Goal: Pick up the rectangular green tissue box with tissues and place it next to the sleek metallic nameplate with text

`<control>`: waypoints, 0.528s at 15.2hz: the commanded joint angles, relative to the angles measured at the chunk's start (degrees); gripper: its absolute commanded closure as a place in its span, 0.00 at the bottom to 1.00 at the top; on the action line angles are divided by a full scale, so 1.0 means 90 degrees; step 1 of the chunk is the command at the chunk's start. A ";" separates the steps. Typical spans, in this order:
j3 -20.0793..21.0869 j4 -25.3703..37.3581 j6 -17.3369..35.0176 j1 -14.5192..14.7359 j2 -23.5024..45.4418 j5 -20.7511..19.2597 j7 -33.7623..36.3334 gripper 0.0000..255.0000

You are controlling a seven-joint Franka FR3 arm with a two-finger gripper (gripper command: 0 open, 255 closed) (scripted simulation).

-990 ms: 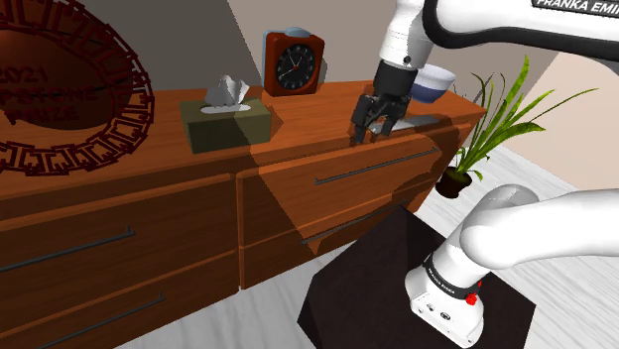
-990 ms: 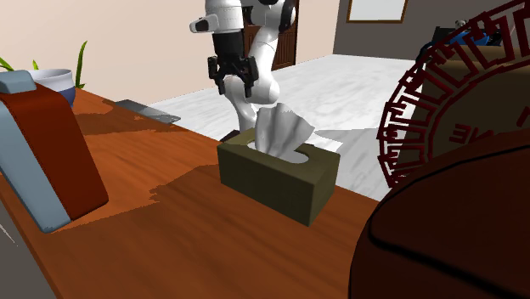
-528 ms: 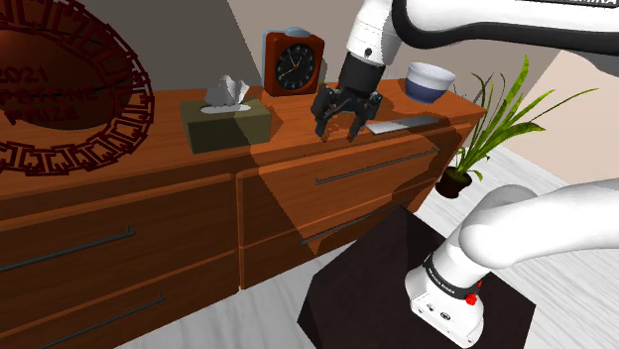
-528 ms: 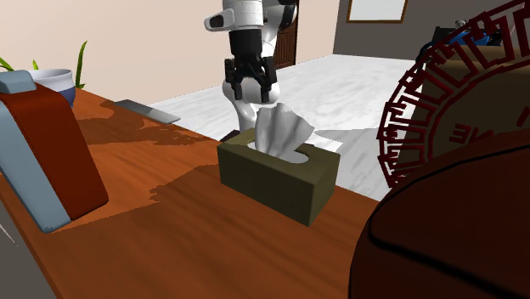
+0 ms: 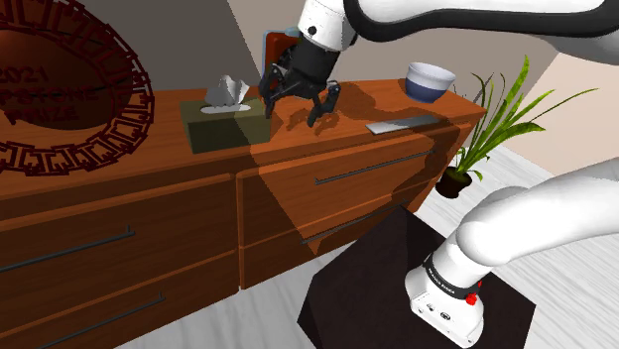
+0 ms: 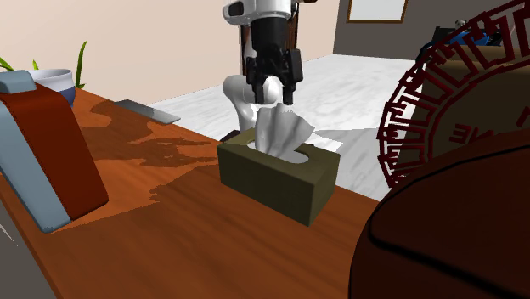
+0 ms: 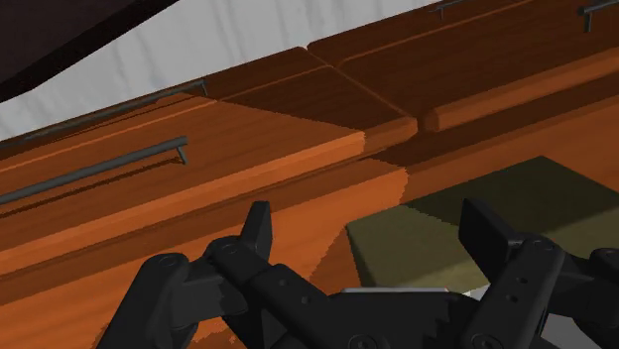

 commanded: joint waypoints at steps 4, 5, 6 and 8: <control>0.0784 0.0897 0.0565 -0.0417 0.0898 -0.0495 0.1362 0.00; 0.0950 0.1111 0.0649 -0.0508 0.1107 -0.0665 0.1658 0.00; 0.1123 0.1333 0.0722 -0.0601 0.1326 -0.0860 0.1964 0.00; 0.1469 0.1808 0.0833 -0.0767 0.1805 -0.1341 0.2616 0.00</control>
